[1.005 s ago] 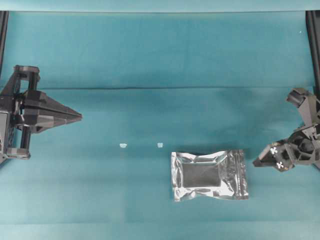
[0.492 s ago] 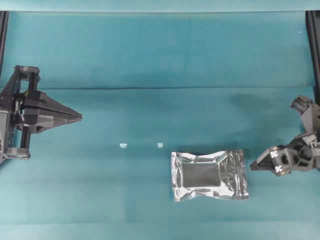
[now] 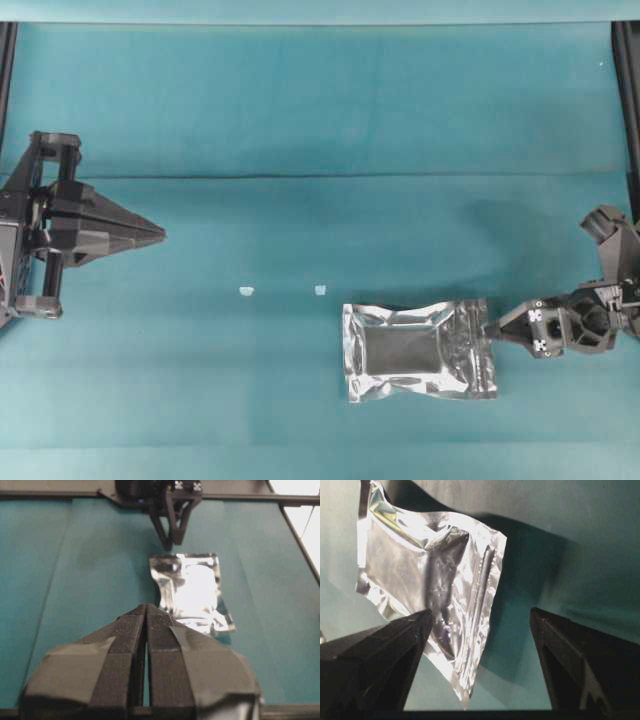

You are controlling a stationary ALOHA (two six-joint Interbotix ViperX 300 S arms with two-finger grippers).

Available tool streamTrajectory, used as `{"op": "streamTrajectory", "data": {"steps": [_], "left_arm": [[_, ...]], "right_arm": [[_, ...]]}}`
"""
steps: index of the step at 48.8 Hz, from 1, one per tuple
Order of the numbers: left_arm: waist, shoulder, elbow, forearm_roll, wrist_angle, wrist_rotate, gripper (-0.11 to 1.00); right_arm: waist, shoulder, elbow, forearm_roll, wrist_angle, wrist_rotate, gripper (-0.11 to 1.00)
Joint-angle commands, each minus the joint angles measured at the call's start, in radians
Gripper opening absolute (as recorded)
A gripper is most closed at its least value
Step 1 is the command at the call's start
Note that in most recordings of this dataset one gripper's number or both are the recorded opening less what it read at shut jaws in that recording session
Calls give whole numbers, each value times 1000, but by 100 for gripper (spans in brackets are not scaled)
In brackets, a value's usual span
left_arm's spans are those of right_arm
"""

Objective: Hand over the silver zip bag and make it stand upright.
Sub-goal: 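Lower the open right gripper onto the bag's right edge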

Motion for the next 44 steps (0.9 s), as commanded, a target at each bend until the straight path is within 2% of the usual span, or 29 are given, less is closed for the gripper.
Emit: {"op": "streamTrajectory", "data": {"steps": [1,16,44], "left_arm": [[2,3,-9,2,-5,-2,-1],[2,3,-2,2,-5,-2,-1],[2,-2,20,2,-6,-2,-1]], "right_arm": [[5,17,-17,3,-11,6,89],[6,115,-71,3,-17,8,89],[6,181,-107,15,-35,21,89]]}}
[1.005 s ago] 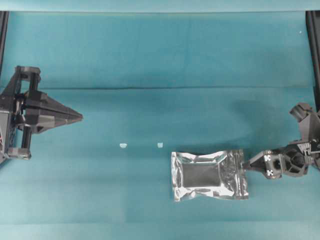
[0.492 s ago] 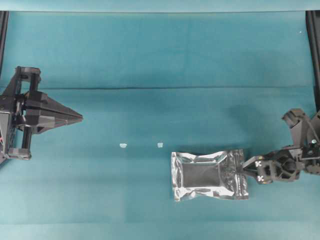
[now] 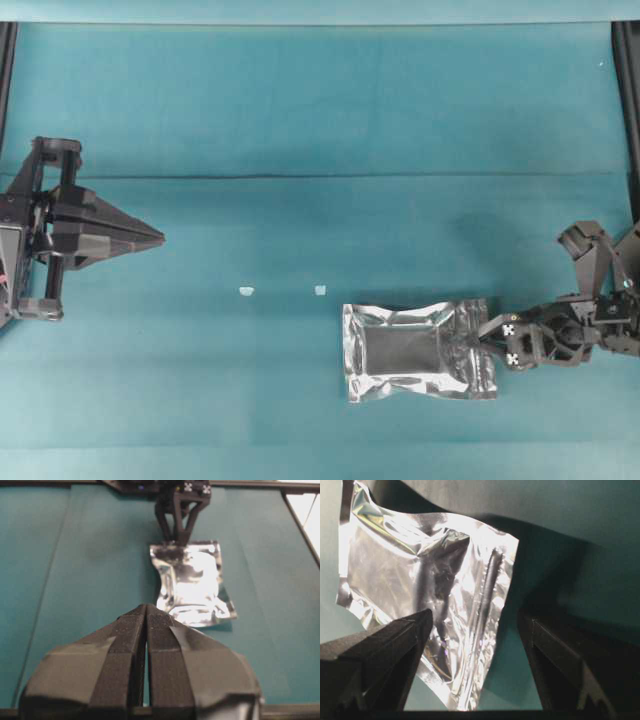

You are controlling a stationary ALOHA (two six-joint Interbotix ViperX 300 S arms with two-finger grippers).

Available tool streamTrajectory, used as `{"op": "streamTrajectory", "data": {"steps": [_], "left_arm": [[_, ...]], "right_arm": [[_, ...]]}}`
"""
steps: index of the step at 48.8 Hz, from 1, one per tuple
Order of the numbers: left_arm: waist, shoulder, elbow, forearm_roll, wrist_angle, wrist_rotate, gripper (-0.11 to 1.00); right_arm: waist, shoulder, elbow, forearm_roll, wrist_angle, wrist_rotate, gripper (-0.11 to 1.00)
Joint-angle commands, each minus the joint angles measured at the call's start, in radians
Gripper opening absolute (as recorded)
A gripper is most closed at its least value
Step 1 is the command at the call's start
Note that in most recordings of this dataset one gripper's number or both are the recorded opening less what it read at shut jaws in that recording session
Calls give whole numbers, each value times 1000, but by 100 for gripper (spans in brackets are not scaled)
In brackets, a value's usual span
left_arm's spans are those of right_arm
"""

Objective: Hand over the silver zip bag and make it stand upright.
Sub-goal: 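Lower the open right gripper onto the bag's right edge, then close the right gripper on the bag's right edge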

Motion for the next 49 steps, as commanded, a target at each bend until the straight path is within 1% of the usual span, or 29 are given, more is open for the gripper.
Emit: {"op": "streamTrajectory", "data": {"steps": [1,13,21,24,27,29,32,39,43,46,49], "left_arm": [[2,-2,-9,2,-6,0,-1],[3,-2,-6,2,-6,0,-1],[3,-3,-3,2,-6,0,-1],[3,-3,-3,2,-6,0,-1],[3,-3,-3,2,-6,0,-1],[3,-3,-3,2,-6,0,-1],[3,-3,-3,2,-6,0,-1],[3,-3,0,2,-8,0,-1],[3,-3,2,2,-8,0,-1],[3,-3,3,2,-8,0,-1],[3,-3,5,2,-8,0,-1]], "right_arm": [[3,18,-20,2,-8,18,89],[3,55,-49,2,-5,21,89],[3,60,-51,0,0,20,88],[3,60,-49,0,0,20,87],[3,60,-49,2,2,20,83],[3,61,-49,2,5,20,78],[2,60,-46,2,14,20,67],[-2,57,-44,2,31,18,29],[-2,55,-43,2,29,15,11],[-2,52,-43,2,29,12,3],[-2,46,-43,2,29,12,2]]}}
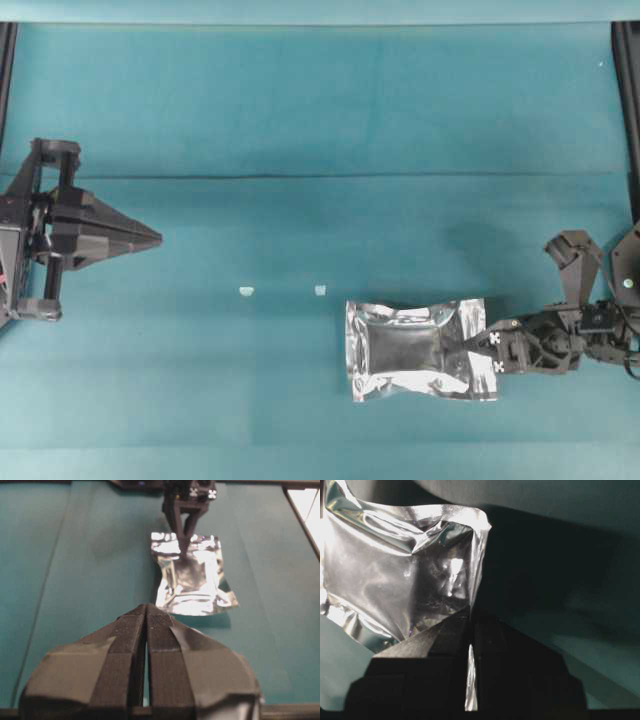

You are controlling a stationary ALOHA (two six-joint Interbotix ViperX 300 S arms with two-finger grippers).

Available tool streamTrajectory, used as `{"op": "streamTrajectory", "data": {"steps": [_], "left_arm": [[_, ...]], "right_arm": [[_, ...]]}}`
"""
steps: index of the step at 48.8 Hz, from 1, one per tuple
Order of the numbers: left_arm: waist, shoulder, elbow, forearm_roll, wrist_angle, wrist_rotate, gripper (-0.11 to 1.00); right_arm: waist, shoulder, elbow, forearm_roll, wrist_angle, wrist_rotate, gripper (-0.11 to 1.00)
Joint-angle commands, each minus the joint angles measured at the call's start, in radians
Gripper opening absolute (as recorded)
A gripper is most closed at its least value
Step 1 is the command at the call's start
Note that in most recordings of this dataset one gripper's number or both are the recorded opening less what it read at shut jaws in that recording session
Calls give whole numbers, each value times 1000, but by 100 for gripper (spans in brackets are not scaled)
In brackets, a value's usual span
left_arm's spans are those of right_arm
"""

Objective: Hand over the silver zip bag and make it stand upright.
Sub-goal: 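Close the right gripper on the bag's right edge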

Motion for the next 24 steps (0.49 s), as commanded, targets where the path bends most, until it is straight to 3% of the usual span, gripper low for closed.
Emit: {"op": "streamTrajectory", "data": {"steps": [1,16,24], "left_arm": [[2,3,-8,2,-8,3,-1],[3,3,-5,2,-11,3,-1],[5,3,-5,2,-11,5,-1]], "right_arm": [[2,-11,-2,0,0,0,2],[-2,-87,5,-8,5,-31,2],[-29,-160,-6,-9,26,-114,2]]}}
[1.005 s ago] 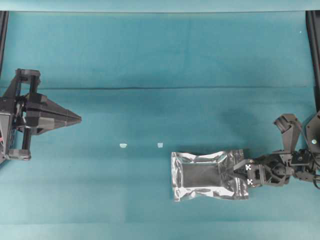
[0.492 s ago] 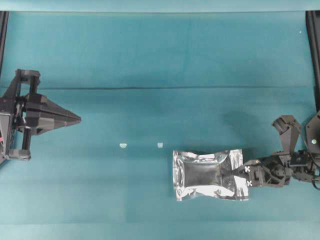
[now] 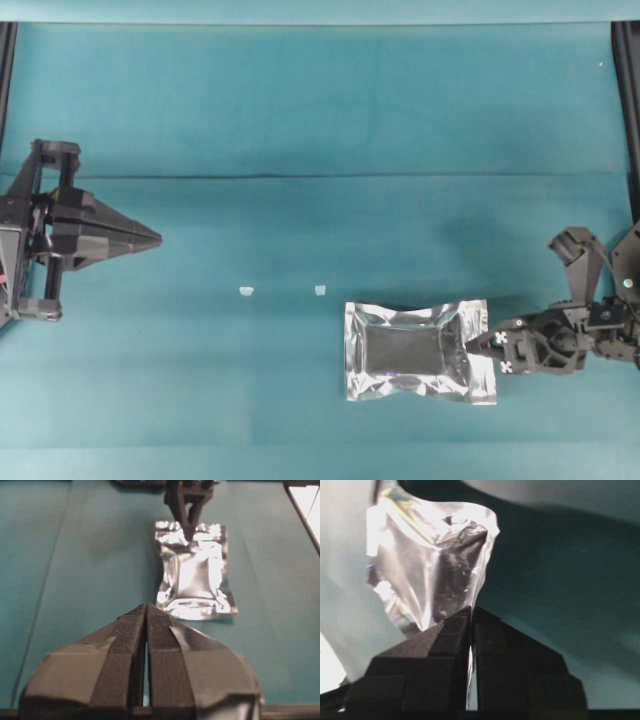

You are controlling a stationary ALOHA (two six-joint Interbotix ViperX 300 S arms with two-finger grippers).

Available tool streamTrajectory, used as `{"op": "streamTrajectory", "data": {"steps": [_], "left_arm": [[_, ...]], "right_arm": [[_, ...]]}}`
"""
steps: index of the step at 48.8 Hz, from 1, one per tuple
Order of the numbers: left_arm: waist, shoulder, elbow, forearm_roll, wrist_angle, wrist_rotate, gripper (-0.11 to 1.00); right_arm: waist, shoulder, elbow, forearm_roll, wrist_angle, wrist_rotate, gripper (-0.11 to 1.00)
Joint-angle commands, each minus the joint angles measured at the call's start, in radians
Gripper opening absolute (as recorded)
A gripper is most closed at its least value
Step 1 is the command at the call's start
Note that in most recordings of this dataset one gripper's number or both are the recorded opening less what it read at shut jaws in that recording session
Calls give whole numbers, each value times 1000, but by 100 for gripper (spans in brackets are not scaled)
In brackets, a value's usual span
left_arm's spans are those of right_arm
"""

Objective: Hand over the silver zip bag and make it stand upright.
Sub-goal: 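Close the right gripper on the bag's right edge, then lift the bag with the right gripper and carry it toward center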

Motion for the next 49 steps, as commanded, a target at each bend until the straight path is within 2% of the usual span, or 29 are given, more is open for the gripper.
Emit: {"op": "streamTrajectory", "data": {"steps": [1,5,10,21,26,29,35,49], "left_arm": [[3,2,-9,3,-11,2,-1],[3,2,-11,3,-11,2,-1],[3,2,-11,3,-11,2,-1],[3,2,-9,3,-11,2,-1],[3,2,-9,3,-11,2,-1],[3,2,-9,3,-11,2,-1],[3,2,-9,3,-11,2,-1],[3,2,-11,3,-11,2,-1]], "right_arm": [[-23,-52,-14,-8,11,-60,2],[-57,-107,-28,-15,55,-141,2],[-135,-190,-58,-18,176,-291,2],[-374,-325,-156,-23,580,-661,2],[-497,-348,-221,-25,758,-808,2],[-552,-348,-256,-37,836,-874,2],[-624,-341,-322,-123,946,-942,2],[-710,-314,-460,-390,1104,-937,2]]}}
